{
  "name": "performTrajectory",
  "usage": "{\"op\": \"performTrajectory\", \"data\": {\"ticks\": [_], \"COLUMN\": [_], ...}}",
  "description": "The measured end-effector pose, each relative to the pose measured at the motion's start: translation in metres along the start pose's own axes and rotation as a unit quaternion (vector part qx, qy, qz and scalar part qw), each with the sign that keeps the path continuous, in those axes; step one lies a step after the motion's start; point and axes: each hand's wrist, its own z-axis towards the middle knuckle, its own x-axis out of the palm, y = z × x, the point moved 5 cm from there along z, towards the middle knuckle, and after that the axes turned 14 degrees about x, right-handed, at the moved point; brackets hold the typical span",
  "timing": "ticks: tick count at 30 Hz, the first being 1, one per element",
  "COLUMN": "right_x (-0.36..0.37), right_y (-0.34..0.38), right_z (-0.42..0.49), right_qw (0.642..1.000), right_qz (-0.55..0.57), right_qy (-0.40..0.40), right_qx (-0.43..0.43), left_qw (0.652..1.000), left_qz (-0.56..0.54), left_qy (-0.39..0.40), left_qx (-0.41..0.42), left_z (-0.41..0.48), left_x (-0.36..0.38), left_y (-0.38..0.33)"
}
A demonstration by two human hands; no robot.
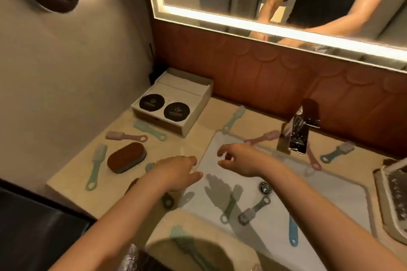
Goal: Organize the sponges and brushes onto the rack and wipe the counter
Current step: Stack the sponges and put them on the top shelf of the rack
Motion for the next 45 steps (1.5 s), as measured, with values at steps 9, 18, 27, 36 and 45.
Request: {"op": "performTrajectory", "data": {"ticks": [9, 18, 27, 36, 45], "right_x": [0.075, 0.137, 0.145, 0.108, 0.107], "right_y": [0.099, 0.130, 0.128, 0.094, 0.046], "right_z": [0.058, 0.071, 0.065, 0.063, 0.058], "right_qw": [0.996, 0.986, 0.906, 0.733, 0.568], "right_qz": [-0.038, 0.113, 0.397, 0.664, 0.786], "right_qy": [0.065, 0.115, 0.135, 0.076, 0.022], "right_qx": [-0.045, -0.027, 0.048, 0.126, 0.242], "left_qw": [0.986, 0.966, 0.949, 0.923, 0.944], "left_qz": [-0.077, -0.127, -0.186, -0.256, -0.135], "left_qy": [-0.039, -0.088, -0.221, -0.288, -0.200], "left_qx": [-0.146, -0.209, -0.128, 0.022, -0.223], "left_z": [-0.043, -0.054, -0.045, -0.025, 0.002], "left_x": [0.052, 0.100, 0.078, 0.028, 0.032], "left_y": [0.126, 0.162, 0.157, 0.157, 0.249]}}
